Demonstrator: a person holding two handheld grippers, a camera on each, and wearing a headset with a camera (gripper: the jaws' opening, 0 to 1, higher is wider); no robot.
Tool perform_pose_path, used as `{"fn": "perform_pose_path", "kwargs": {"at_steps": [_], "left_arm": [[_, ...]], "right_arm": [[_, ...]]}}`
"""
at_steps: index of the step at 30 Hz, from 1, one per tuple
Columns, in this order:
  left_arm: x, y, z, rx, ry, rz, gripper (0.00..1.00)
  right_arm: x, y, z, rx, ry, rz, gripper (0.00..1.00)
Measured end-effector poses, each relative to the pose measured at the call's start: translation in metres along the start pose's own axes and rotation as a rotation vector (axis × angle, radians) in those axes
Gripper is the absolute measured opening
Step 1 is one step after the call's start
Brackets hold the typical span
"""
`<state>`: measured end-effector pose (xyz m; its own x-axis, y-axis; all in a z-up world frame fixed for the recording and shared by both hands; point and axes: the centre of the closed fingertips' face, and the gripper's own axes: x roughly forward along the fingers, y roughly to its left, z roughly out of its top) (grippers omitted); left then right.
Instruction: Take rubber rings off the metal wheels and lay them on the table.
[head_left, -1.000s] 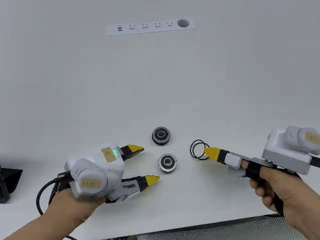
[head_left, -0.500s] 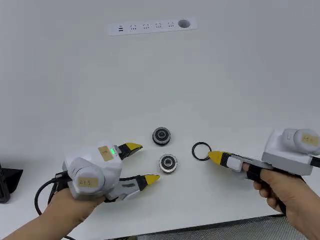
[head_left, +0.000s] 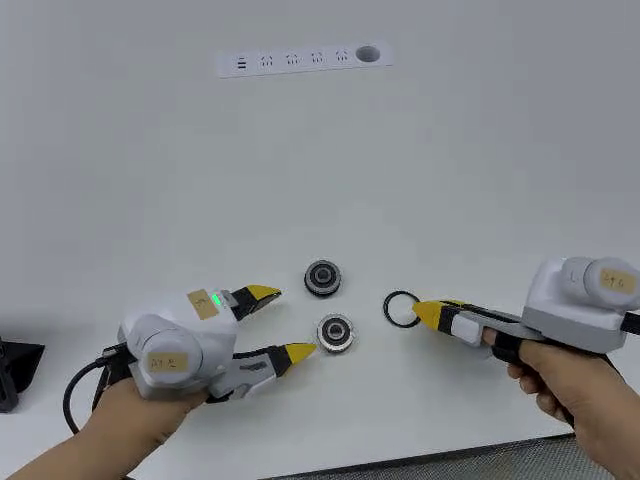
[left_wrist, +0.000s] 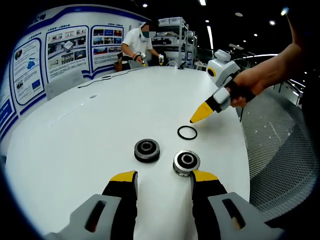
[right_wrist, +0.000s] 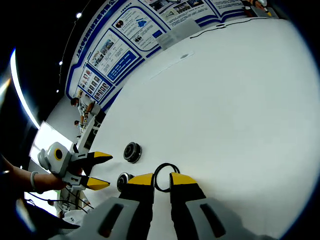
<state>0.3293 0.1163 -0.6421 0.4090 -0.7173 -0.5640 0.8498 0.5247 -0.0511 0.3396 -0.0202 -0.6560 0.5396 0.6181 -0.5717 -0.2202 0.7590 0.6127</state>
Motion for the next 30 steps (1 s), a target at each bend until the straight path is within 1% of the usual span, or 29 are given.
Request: {"fn": "perform_pose_path", "kwargs": {"at_steps": [1, 6, 12, 16, 23, 27, 30], "left_arm": [[0.000, 0.002, 0.002, -0.001, -0.006, 0.005, 0.43], [0.003, 0.008, 0.009, 0.000, -0.015, 0.020, 0.40], [0.010, 0.013, 0.018, 0.002, -0.025, 0.024, 0.35], [0.016, 0.015, 0.023, 0.007, -0.029, 0.021, 0.33], [0.026, 0.020, 0.030, 0.020, -0.033, 0.018, 0.29], [0.032, 0.020, 0.032, 0.025, -0.030, 0.012, 0.24], [0.036, 0.021, 0.032, 0.028, -0.022, 0.009, 0.25]], "right_arm": [[0.002, 0.004, 0.000, -0.004, -0.001, 0.006, 0.13], [0.011, 0.015, 0.001, -0.010, 0.009, 0.036, 0.13], [0.022, 0.029, 0.002, -0.025, 0.024, 0.068, 0.13], [0.029, 0.037, 0.003, -0.037, 0.034, 0.089, 0.13], [0.039, 0.045, 0.009, -0.053, 0.043, 0.114, 0.13], [0.042, 0.049, 0.010, -0.056, 0.045, 0.123, 0.13], [0.043, 0.050, 0.011, -0.058, 0.045, 0.127, 0.13]]}}
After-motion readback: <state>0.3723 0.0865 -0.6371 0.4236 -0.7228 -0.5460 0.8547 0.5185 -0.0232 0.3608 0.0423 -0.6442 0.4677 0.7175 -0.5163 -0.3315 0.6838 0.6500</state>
